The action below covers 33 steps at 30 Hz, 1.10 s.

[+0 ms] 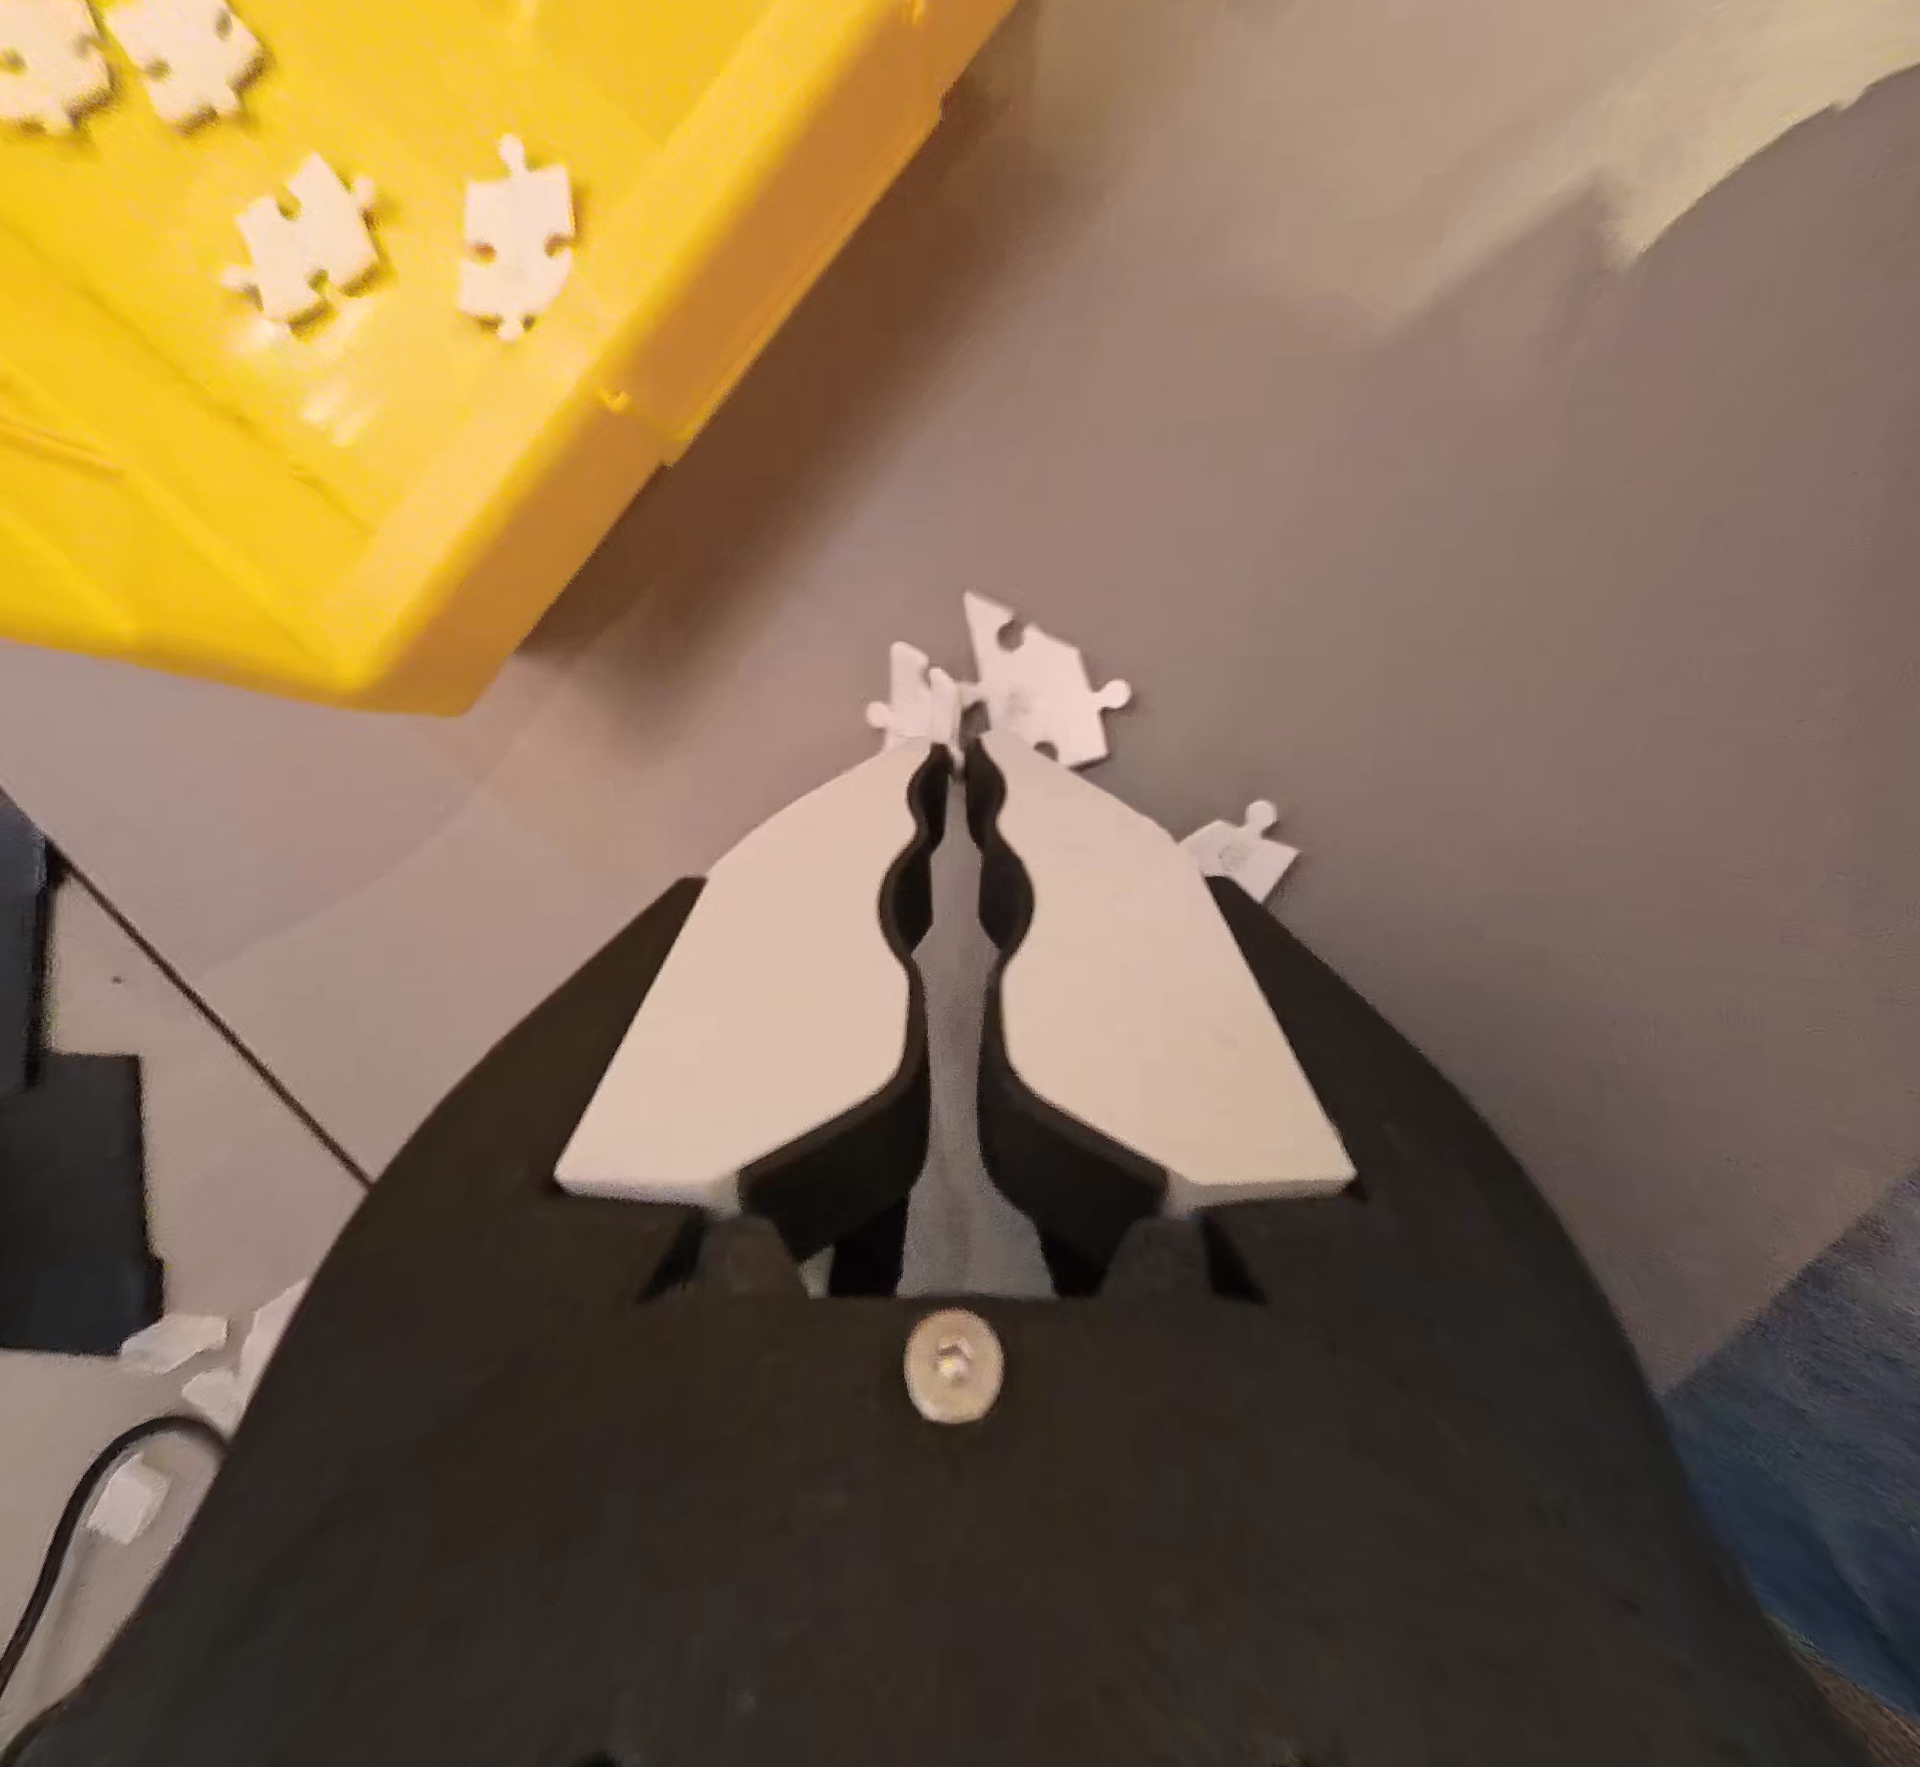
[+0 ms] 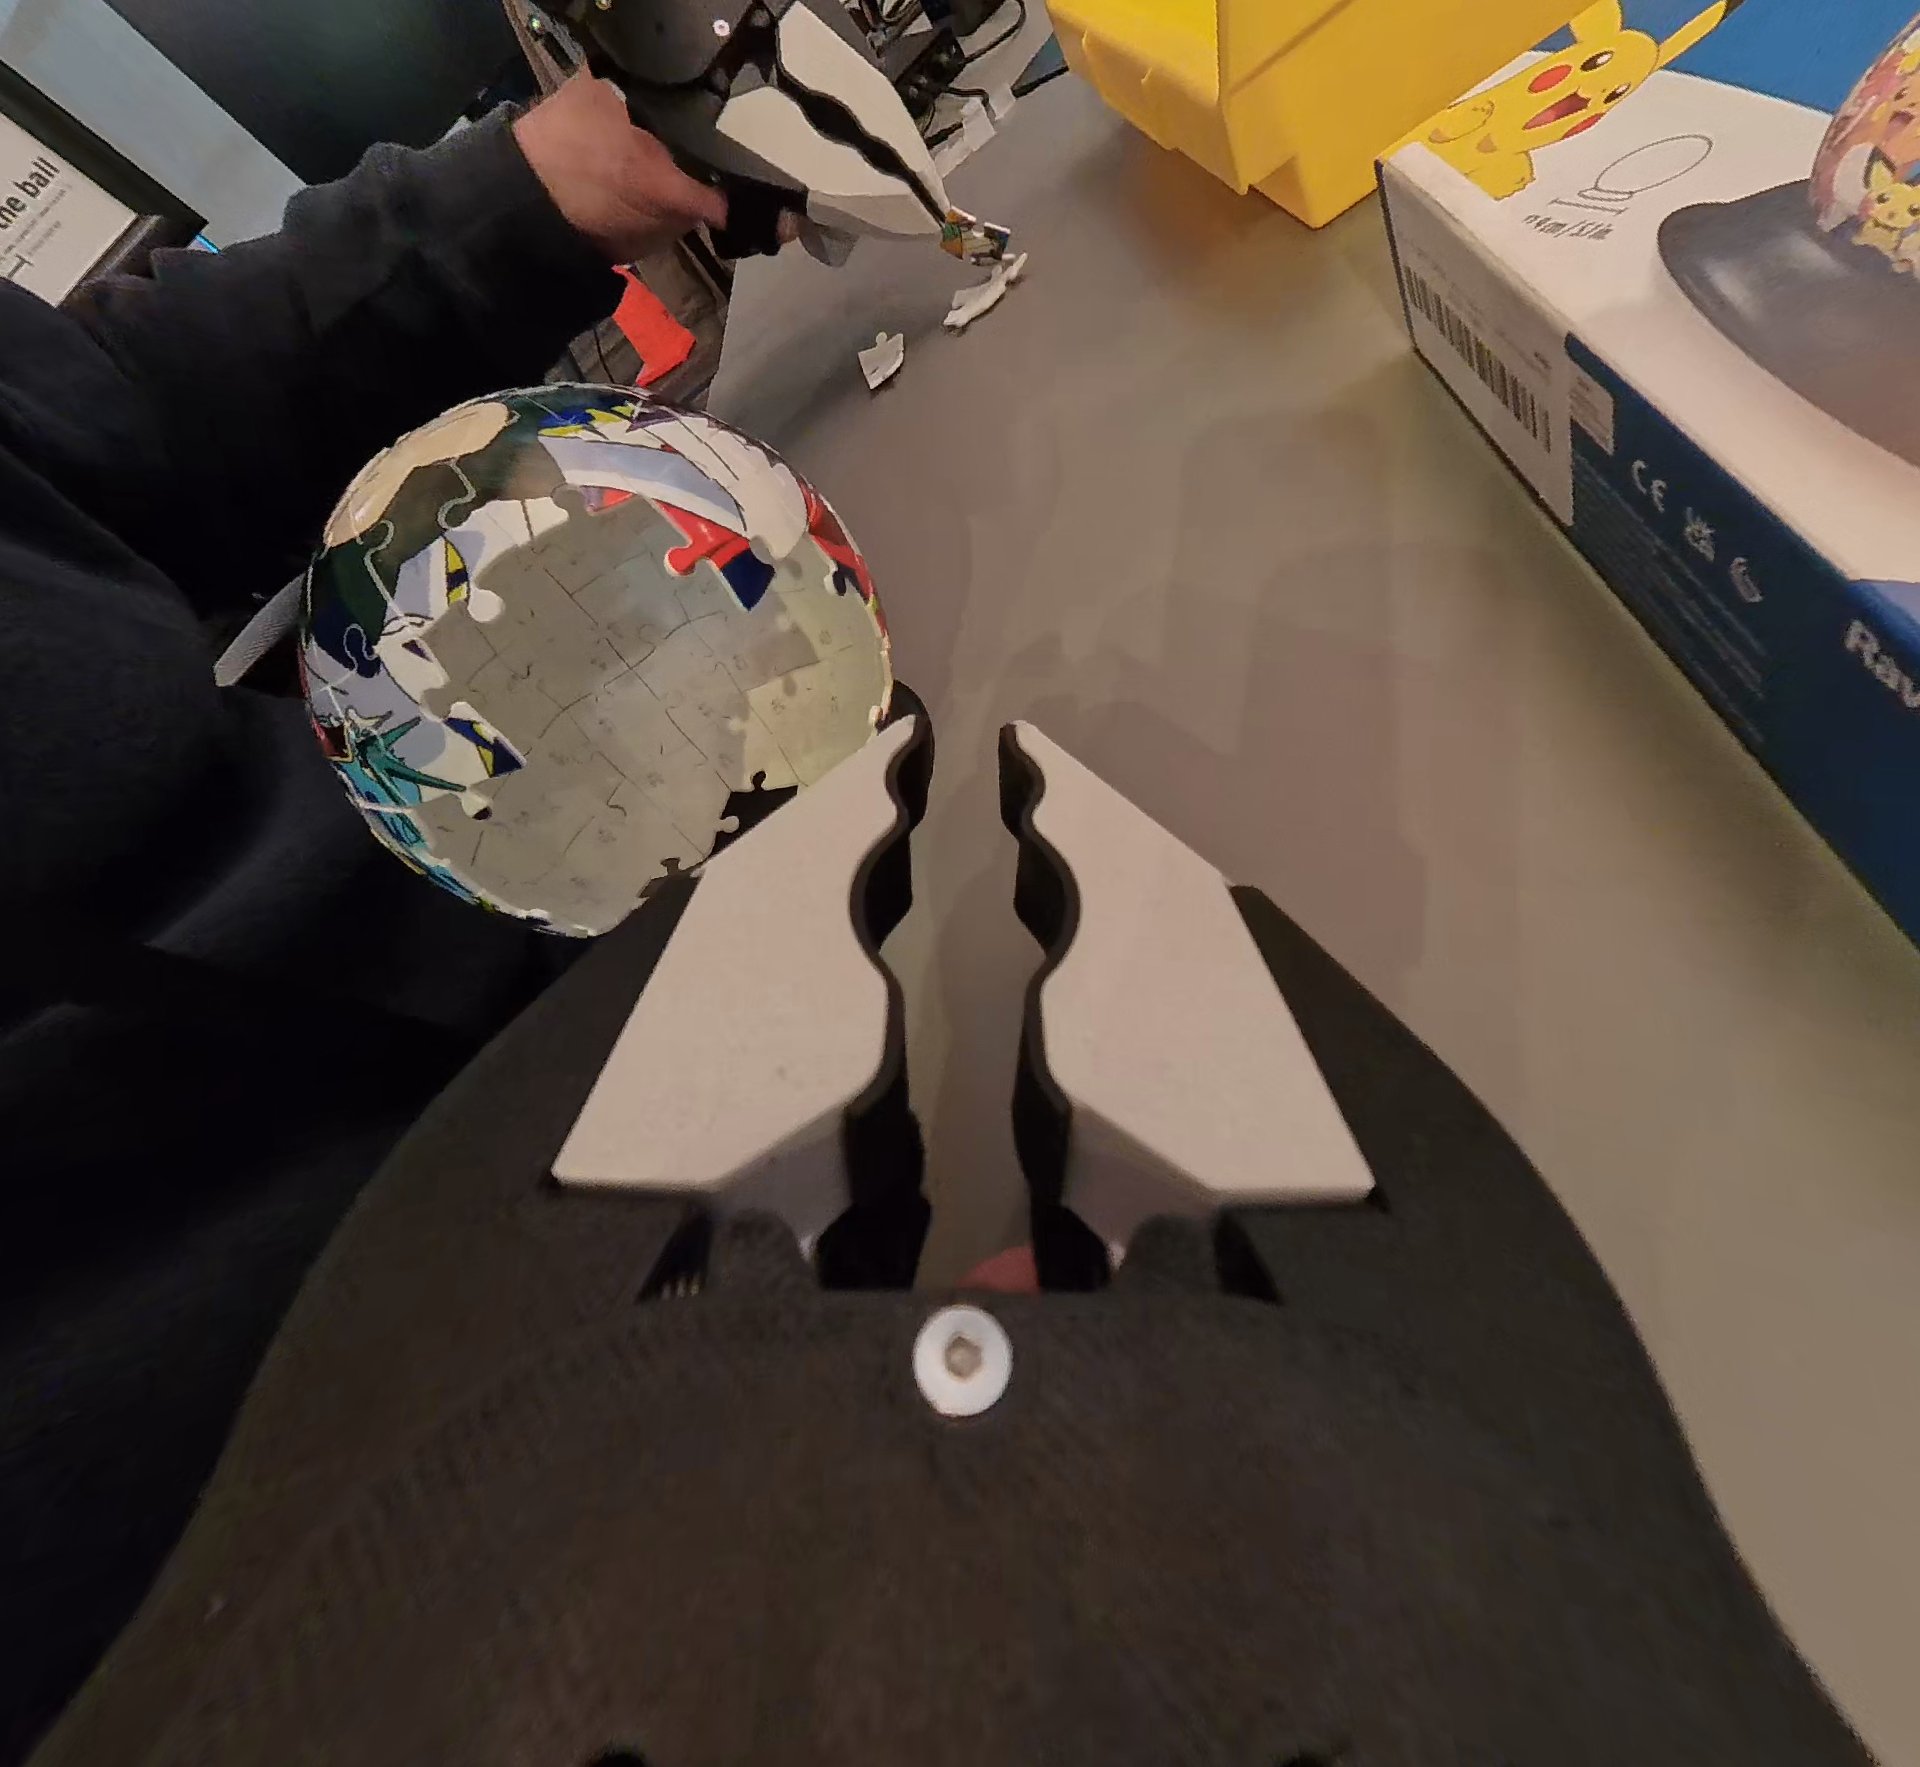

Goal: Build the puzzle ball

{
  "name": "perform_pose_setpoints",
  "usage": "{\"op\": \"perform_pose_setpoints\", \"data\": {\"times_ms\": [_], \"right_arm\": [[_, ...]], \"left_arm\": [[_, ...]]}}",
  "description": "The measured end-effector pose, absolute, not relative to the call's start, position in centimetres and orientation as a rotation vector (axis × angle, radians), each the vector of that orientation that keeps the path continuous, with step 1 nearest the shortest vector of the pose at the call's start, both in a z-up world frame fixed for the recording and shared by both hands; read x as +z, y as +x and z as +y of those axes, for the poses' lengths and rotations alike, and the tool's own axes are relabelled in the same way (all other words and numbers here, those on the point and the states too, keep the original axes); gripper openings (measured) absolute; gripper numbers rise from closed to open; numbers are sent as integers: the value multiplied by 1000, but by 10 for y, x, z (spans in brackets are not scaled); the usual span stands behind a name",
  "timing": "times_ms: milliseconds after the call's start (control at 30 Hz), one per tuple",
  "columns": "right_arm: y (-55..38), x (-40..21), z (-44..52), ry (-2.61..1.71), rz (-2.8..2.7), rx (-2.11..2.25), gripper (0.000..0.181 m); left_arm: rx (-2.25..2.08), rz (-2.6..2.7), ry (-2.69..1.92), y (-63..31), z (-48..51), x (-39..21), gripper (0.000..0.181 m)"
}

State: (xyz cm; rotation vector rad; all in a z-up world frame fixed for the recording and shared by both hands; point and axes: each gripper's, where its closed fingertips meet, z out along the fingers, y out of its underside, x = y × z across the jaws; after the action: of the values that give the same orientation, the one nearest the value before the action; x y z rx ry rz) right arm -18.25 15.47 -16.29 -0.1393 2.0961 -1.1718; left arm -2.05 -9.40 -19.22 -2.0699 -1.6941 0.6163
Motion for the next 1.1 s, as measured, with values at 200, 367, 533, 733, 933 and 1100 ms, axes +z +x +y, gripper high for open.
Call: {"op": "perform_pose_setpoints", "data": {"times_ms": [200, 367, 533, 733, 933, 1100], "right_arm": [[-184, -161, 156, -132, 2080, -1182, 11], [-184, -161, 155, -132, 2082, -1182, 12], [-183, -156, 144, -124, 2066, -1197, 15], [-188, -127, 127, 5, 1885, -1265, 19], [-210, -103, 120, 208, 1668, -1328, 24], [-217, -97, 119, 283, 1562, -1320, 27]], "left_arm": [[624, -1668, -2107, -24, -87, -194, 3], [747, -1549, -2227, -38, -75, -180, 2], [919, -1335, -2329, -71, -39, -151, 2], [1045, -890, -2555, -140, 33, -101, 2], [1134, -485, -2663, -196, 89, -83, 2], [1277, -224, -2760, -216, 106, -90, 2]]}}
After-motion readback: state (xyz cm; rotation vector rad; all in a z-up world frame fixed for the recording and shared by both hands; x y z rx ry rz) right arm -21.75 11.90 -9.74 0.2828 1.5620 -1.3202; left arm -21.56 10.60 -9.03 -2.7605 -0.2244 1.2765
